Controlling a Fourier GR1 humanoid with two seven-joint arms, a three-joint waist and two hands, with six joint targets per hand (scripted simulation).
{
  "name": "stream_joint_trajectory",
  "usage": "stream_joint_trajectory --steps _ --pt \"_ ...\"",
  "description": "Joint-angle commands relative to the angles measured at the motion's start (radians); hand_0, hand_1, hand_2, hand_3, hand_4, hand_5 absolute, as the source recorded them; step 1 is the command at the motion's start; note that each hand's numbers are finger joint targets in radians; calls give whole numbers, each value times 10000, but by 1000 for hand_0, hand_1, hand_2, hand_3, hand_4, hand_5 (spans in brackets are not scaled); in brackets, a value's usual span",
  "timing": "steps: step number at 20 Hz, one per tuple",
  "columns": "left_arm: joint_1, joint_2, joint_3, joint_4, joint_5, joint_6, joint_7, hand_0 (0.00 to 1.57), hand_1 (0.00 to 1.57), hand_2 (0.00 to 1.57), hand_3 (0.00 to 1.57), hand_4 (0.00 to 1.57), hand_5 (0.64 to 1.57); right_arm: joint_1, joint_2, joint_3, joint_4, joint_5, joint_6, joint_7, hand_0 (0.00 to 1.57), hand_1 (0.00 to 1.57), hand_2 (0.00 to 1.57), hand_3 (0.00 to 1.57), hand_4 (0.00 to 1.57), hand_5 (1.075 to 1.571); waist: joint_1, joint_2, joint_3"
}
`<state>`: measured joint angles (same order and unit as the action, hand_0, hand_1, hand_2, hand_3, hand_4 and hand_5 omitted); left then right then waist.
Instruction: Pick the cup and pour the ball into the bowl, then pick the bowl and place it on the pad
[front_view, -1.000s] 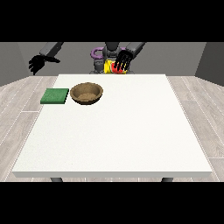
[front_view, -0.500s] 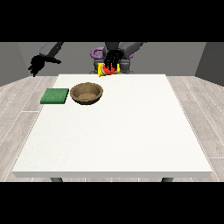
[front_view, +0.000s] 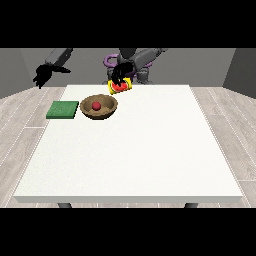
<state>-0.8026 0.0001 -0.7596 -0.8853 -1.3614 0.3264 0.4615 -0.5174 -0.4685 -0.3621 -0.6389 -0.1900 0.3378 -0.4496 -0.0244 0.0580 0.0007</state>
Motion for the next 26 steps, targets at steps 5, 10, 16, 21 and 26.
stream_joint_trajectory --steps 5,10,16,21,26 --pt "-1040 -1 -558 19 -914 -2342 -572 702 702 1571 1571 1199 1416 -151 202 225 175 127 -99 223 0 0 0 181 0 1519 -54 -403 -2" --pt "-2141 54 -382 -176 -1471 -3690 -1221 1546 1546 1571 1571 1197 1457 141 -113 -9 579 1 43 201 0 0 0 191 0 1515 199 -708 1" --pt "-1412 576 146 -268 -2117 -3061 -1604 1499 1499 1571 1571 1209 1457 217 -45 109 240 -100 212 297 0 0 0 262 0 1528 -2 -586 -8" --pt "-1009 316 1612 -1624 -644 -2001 -1413 0 0 1571 1571 1324 1364 160 -172 -334 802 -501 369 384 0 0 0 0 460 1556 1043 29 -25" --pt "-387 977 3532 -2887 1149 -499 -1932 401 401 1571 1571 1001 1570 211 -392 -849 991 -884 180 275 0 0 0 0 462 1557 2261 464 -32"
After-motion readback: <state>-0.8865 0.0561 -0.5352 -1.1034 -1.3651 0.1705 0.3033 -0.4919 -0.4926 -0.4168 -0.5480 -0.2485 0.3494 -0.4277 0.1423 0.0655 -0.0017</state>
